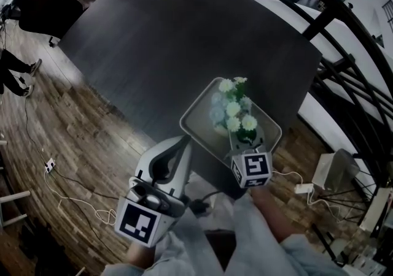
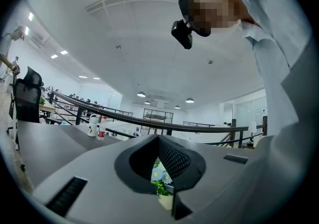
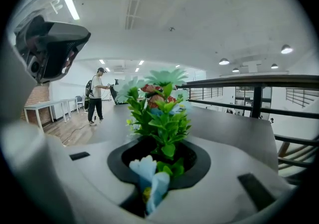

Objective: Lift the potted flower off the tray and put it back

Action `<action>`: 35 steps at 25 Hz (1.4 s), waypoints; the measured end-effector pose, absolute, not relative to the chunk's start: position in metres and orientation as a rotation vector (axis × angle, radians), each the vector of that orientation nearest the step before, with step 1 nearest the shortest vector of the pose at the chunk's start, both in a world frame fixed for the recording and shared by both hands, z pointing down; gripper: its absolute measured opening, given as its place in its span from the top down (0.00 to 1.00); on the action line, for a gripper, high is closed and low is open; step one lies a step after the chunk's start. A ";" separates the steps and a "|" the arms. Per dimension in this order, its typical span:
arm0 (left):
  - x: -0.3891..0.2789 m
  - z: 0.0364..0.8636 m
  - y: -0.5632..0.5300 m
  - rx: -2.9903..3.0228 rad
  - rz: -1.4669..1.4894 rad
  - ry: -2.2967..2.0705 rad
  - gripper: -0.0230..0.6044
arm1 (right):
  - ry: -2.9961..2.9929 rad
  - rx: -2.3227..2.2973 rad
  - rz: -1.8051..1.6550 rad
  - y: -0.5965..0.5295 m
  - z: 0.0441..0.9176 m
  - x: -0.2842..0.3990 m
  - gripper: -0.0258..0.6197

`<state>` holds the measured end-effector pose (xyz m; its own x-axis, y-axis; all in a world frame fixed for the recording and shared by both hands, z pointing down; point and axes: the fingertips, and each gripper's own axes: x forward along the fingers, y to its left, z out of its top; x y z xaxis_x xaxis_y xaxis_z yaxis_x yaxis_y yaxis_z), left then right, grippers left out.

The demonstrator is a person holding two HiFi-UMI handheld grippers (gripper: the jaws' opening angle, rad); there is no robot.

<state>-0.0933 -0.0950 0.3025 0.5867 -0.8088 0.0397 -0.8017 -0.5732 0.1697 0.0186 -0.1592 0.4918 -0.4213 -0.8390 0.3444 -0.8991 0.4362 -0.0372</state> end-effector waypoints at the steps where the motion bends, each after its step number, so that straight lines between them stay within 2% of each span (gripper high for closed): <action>1: -0.094 0.303 -0.095 2.643 -0.062 -1.359 0.97 | -2.418 1.502 0.309 -0.159 0.492 0.019 0.82; 35: -0.091 0.270 -0.079 2.720 -0.135 -1.404 0.97 | -2.508 1.597 0.169 -0.145 0.403 0.039 0.85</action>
